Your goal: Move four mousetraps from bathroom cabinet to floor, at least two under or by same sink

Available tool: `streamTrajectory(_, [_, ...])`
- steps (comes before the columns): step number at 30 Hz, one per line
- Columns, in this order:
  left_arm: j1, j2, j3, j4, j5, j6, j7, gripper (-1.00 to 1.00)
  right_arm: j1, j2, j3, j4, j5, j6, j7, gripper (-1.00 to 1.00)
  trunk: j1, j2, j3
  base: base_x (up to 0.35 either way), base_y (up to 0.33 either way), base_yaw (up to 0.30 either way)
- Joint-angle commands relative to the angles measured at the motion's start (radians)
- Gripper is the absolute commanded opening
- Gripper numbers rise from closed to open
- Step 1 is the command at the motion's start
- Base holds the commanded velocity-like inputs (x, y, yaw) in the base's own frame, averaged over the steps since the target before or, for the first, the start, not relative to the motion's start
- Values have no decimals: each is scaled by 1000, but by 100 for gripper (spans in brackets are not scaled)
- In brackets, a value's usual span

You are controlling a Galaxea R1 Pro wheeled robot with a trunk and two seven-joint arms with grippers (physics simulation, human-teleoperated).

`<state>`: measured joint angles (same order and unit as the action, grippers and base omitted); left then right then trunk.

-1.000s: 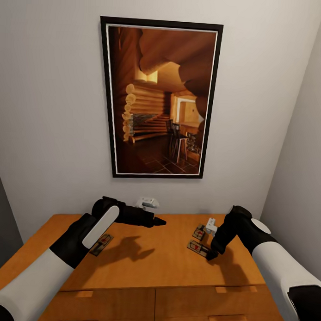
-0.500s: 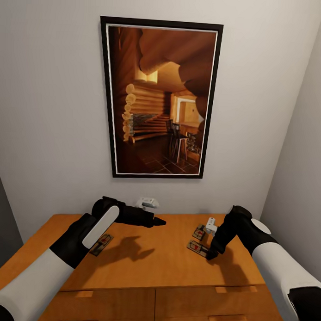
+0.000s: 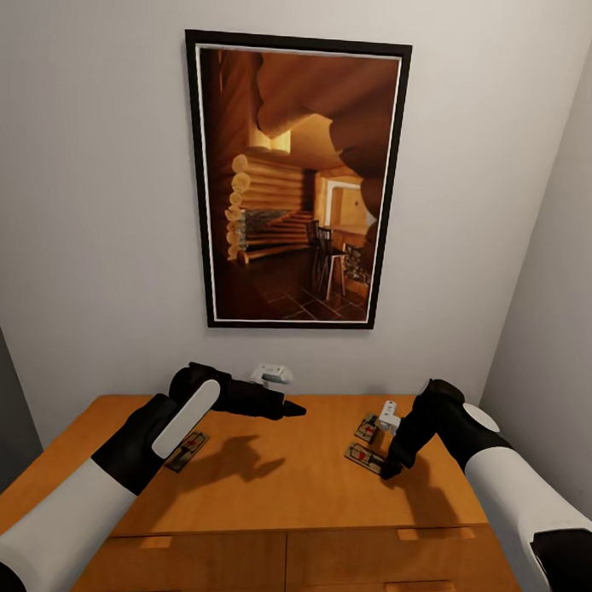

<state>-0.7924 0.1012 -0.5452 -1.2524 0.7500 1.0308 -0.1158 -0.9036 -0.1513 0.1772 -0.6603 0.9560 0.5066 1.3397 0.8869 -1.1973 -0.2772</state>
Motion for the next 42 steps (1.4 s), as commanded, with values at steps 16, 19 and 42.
streamTrajectory(16, [-1,0,-1,0,-11,2,-10,100,0,-1,4,30,-3,16,7,-100,0,-1,-2,0,0,0])
streamTrajectory(19, [-1,0,-1,0,-11,2,-10,100,0,-1,4,30,-3,16,7,-100,0,-1,-2,0,0,0])
streamTrajectory(42, [-1,1,-1,8,-13,2,-7,100,0,-1,-29,30,-5,19,7,-100,-61,111,48,0,0,0])
